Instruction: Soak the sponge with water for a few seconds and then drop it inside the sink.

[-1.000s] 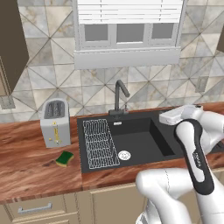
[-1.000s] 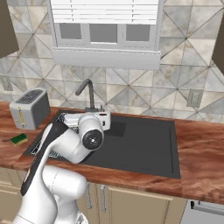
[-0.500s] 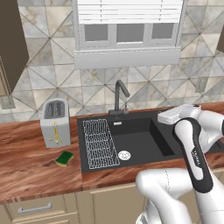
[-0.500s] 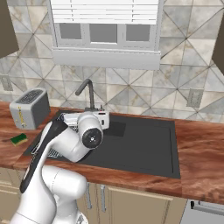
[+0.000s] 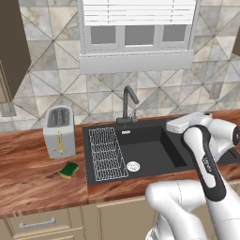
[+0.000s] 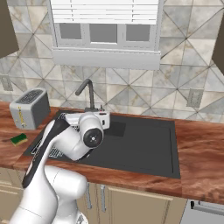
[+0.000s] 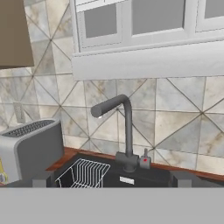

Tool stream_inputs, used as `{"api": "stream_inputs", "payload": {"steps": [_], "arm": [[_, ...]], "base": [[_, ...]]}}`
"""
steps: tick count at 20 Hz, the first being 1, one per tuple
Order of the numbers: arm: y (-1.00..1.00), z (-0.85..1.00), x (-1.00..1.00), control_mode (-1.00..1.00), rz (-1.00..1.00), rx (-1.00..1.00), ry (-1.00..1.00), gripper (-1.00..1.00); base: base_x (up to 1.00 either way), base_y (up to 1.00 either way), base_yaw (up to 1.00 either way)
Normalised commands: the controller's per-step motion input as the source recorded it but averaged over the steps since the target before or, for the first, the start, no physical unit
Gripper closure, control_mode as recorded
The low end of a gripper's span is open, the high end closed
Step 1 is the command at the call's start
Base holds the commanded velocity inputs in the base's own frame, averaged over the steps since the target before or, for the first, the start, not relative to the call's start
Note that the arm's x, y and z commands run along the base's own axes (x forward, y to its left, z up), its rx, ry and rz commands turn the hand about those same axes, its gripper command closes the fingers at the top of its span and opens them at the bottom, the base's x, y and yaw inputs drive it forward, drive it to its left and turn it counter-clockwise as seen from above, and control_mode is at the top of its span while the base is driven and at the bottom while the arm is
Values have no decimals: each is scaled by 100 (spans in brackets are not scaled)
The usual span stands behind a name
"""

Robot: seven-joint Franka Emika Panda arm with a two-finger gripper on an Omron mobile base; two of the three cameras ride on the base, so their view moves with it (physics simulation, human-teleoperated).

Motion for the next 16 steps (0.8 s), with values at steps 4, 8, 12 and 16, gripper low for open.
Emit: {"api": "stream_inputs", "payload": {"steps": [4, 8, 12, 16], "arm": [[0, 0, 11, -100, 0, 0, 0, -100], [0, 0, 12, -100, 0, 0, 0, -100], [0, -1, 13, -100, 0, 0, 0, -100], [4, -12, 17, -100, 0, 0, 0, -100]], "base": [[0, 0, 0], [0, 0, 0], [0, 0, 0], [0, 0, 0]]}}
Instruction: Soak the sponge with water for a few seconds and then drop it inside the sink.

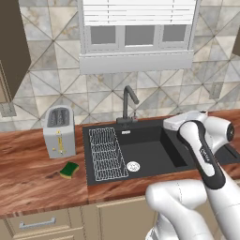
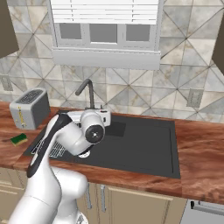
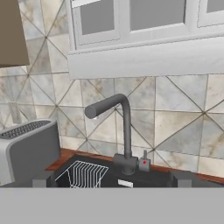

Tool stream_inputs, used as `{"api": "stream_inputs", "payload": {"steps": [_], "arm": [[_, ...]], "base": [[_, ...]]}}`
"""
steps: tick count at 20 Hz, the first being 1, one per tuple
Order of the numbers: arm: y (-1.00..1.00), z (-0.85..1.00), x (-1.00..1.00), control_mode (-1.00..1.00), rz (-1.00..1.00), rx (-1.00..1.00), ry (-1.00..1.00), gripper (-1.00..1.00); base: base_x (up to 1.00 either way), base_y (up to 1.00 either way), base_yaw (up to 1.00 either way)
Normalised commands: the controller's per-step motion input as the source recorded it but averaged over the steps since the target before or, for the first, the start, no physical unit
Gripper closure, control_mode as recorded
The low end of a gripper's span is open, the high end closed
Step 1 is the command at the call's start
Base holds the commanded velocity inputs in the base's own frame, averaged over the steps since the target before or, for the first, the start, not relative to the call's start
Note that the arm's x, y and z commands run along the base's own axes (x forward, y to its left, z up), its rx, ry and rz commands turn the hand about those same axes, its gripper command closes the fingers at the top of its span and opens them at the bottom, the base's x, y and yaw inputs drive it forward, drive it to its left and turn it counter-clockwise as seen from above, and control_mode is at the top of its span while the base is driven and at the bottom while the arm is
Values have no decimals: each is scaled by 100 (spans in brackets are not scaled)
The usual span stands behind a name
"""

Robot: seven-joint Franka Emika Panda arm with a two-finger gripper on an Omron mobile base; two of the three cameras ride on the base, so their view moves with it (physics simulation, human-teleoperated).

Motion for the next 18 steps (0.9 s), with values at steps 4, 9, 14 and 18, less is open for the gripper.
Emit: {"api": "stream_inputs", "payload": {"steps": [4, 9, 14, 18], "arm": [[1, -8, 2, -100, 0, 2, 0, -100], [3, -12, 1, -100, 0, 2, 0, -100], [5, -13, 15, -100, 0, 0, 0, -100], [0, -10, 15, -100, 4, 3, 0, -100]], "base": [[0, 0, 0], [0, 0, 0], [0, 0, 0], [0, 0, 0]]}}
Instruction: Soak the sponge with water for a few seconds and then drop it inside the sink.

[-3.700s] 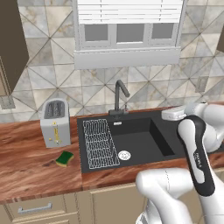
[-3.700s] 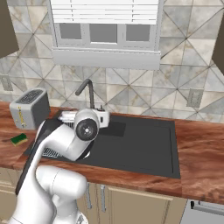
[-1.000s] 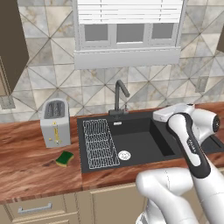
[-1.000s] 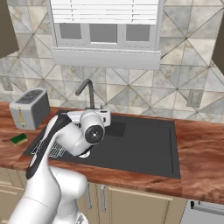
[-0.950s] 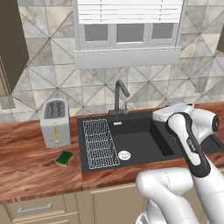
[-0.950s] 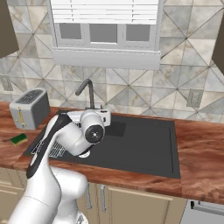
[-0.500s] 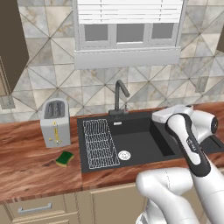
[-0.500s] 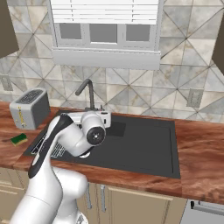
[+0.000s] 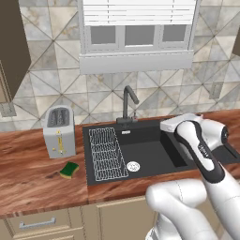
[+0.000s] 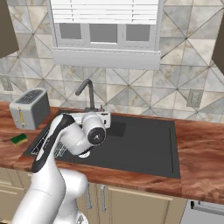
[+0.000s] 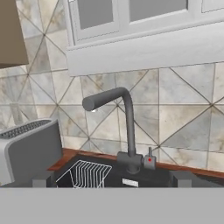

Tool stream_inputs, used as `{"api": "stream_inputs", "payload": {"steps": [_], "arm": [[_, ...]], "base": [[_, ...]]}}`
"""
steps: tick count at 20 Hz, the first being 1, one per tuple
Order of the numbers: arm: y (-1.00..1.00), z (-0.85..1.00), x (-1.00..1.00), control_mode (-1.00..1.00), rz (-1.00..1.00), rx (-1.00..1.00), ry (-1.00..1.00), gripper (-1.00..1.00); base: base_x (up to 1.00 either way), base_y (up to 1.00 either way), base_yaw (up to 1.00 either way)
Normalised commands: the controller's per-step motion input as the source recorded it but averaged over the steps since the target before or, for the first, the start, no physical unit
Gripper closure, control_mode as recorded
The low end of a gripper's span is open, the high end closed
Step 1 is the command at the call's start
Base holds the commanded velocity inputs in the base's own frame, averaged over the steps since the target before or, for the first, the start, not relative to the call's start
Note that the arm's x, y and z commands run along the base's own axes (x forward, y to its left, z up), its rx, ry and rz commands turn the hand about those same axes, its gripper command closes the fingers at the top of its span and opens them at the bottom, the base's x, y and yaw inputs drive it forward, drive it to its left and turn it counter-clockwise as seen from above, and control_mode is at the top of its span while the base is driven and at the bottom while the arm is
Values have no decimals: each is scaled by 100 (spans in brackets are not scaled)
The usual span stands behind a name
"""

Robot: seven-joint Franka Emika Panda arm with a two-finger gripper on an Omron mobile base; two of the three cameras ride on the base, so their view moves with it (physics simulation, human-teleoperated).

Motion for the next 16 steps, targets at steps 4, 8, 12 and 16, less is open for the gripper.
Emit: {"api": "stream_inputs", "payload": {"steps": [4, 8, 12, 16], "arm": [[0, -2, 11, -100, 7, 2, 0, -100], [0, -1, 7, -100, 8, 2, 0, -100], [0, 0, 2, -100, 10, 1, 0, -100], [0, 0, 0, -100, 8, 0, 0, -100]], "base": [[0, 0, 0], [0, 0, 0], [0, 0, 0], [0, 0, 0]]}}
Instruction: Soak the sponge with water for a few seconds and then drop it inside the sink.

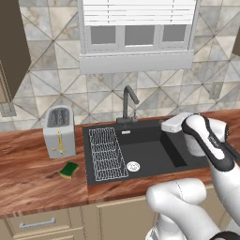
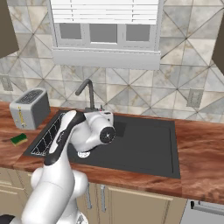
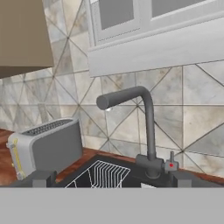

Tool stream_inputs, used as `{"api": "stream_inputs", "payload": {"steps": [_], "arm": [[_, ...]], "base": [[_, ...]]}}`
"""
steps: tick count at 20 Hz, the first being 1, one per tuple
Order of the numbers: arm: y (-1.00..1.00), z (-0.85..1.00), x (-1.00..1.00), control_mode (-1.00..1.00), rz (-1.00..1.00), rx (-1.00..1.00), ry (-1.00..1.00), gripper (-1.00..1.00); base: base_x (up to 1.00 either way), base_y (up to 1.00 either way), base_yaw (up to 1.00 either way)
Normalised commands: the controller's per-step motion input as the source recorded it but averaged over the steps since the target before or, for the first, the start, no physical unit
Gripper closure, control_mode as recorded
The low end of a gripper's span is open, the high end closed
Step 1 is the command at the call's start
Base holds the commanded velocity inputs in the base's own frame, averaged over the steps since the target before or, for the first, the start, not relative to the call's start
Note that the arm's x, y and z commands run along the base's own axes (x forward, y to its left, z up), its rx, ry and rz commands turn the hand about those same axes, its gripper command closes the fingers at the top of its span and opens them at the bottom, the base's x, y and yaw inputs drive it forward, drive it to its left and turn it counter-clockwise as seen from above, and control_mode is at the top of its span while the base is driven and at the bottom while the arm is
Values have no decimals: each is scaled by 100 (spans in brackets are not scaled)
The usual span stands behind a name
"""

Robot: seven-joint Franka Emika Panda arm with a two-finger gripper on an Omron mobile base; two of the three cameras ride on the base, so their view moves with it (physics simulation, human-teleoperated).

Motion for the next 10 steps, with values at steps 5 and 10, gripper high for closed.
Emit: {"api": "stream_inputs", "payload": {"steps": [5, 10], "arm": [[0, 0, 0, -100, 5, 0, 0, -100], [0, 0, 1, -100, 6, 0, 0, -100]], "base": [[0, 0, 0], [0, 0, 0]]}}
